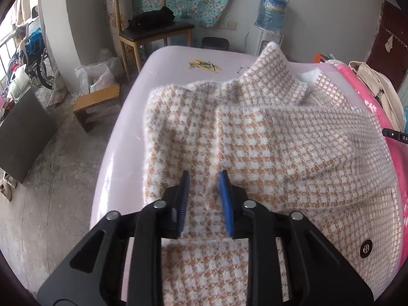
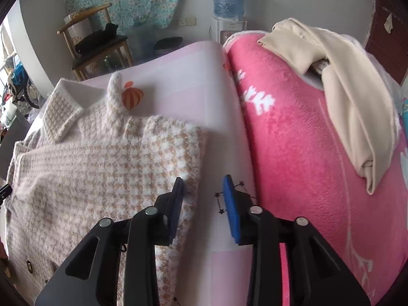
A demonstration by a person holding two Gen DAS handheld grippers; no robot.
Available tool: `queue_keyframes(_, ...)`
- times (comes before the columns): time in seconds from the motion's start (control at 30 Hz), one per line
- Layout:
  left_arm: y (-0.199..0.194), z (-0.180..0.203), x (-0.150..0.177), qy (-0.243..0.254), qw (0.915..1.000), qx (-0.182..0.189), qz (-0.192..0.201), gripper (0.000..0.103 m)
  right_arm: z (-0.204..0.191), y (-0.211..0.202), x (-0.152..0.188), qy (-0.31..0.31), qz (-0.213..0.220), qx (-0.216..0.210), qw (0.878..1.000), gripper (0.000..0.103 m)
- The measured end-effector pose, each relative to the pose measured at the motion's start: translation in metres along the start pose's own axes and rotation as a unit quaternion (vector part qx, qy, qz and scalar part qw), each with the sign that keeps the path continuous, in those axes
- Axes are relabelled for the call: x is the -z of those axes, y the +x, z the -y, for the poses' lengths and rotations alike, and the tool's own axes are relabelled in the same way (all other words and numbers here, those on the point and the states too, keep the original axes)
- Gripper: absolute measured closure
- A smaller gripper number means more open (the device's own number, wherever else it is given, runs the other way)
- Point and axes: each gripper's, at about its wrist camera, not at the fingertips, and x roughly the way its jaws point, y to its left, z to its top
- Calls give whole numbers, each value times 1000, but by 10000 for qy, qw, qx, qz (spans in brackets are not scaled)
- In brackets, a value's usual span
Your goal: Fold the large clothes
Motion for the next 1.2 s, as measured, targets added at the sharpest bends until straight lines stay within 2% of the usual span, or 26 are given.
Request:
queue_keyframes(0.07,-15,-6,-4,-46,9997,-40,248,74,-6,-19,-2,-145,319,-53,9994,68)
queue_keyframes(0.17,-24,-4,-13,-54,9988,145,458,74,-34,-33,-5,-488,504,-737,9948,67)
queue_keyframes(0.23,-19,8,-20,-37,9987,280,413,74,-61,-29,-4,-768,384,-1219,9888,67)
queue_keyframes(0.3,-4,21,-25,-103,9979,618,164,65,-86,-13,-3,-915,119,-1506,9843,67)
queue_keyframes(0.37,20,30,-26,-286,9969,720,-138,62,-102,12,3,-904,-245,-1439,9852,66)
queue_keyframes(0.43,43,32,-23,-439,9965,590,-388,60,-105,38,9,-816,-503,-1141,9888,66)
queue_keyframes(0.5,44,34,-22,-381,9976,540,-202,60,-100,37,8,-722,-399,-1232,9889,65)
queue_keyframes(0.6,36,34,-22,-339,9978,504,-257,60,-94,21,9,-700,-353,-979,9921,64)
queue_keyframes(0.67,23,31,-22,-246,9983,504,-134,61,-94,0,13,-851,-184,-1136,9897,63)
queue_keyframes(0.73,9,29,-21,-115,9976,685,-42,60,-93,-20,21,-1002,-81,-1339,9859,57)
queue_keyframes(0.83,2,37,-13,192,9961,847,-122,47,-102,-32,38,-1343,-128,-1427,9805,52)
queue_keyframes(0.9,20,45,-4,297,9960,654,-531,39,-109,-13,49,-1555,-456,-1082,9808,51)
queue_keyframes(0.93,28,50,1,407,9961,509,-596,37,-110,-2,55,-1557,-573,-968,9814,46)
queue_keyframes(0.97,25,57,3,603,9968,328,-411,34,-105,-3,55,-1384,-431,-1002,9844,43)
queue_keyframes(1.0,24,61,4,700,9964,185,-447,34,-101,-3,53,-1245,-575,-1041,9851,40)
queue_keyframes(1.07,12,60,2,461,9975,174,-511,34,-94,-17,53,-930,-597,-918,9896,40)
queue_keyframes(1.13,-9,53,5,223,9973,454,-526,34,-91,-46,64,-945,-425,-1055,9890,40)
queue_keyframes(1.2,-37,49,16,228,9978,427,-446,29,-92,-80,84,-1036,-273,-1118,9879,40)
